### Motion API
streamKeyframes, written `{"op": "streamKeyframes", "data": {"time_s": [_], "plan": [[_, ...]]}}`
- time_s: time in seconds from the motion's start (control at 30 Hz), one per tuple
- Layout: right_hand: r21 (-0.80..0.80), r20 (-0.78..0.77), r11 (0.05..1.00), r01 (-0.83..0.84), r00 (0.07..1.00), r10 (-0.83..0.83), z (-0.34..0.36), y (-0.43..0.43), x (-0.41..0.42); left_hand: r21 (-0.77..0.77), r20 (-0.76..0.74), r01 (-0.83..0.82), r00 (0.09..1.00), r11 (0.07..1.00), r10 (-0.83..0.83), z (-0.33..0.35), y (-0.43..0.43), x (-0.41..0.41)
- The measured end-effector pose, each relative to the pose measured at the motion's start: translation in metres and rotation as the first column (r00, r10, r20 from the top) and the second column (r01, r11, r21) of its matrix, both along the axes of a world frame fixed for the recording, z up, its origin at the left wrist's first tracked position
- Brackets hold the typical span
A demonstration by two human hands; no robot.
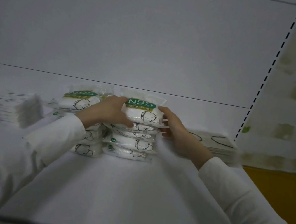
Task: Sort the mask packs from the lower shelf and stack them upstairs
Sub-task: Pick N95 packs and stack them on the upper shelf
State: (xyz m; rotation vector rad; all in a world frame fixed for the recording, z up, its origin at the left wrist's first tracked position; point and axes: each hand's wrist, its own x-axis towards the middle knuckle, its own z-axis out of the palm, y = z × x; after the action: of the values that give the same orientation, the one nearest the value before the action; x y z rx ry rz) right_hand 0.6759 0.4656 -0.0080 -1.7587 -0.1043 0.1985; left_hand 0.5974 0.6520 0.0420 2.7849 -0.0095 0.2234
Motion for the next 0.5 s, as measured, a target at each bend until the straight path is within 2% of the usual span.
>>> {"op": "streamKeyframes", "data": {"time_s": [0.1, 0.3, 0.4, 0.5], "plan": [[-0.041, 0.083, 0.998, 0.049, 0.996, -0.046, 0.002, -0.005, 0.001, -0.026, 0.074, 0.037, 0.997, 0.999, -0.035, 0.002, 0.002, -0.01], [-0.277, 0.372, 0.953, 0.127, 0.928, -0.016, 0.017, -0.034, -0.014, -0.024, 0.271, 0.118, 0.957, 0.993, -0.107, 0.013, 0.0, -0.029], [-0.389, 0.539, 0.908, 0.153, 0.837, 0.089, 0.022, -0.054, -0.034, -0.042, 0.364, 0.14, 0.924, 0.989, -0.115, 0.015, -0.014, -0.044], [-0.602, 0.622, 0.768, 0.216, 0.73, 0.282, 0.022, -0.077, -0.057, -0.02, 0.403, 0.174, 0.903, 0.984, -0.152, 0.009, -0.031, -0.062]]}}
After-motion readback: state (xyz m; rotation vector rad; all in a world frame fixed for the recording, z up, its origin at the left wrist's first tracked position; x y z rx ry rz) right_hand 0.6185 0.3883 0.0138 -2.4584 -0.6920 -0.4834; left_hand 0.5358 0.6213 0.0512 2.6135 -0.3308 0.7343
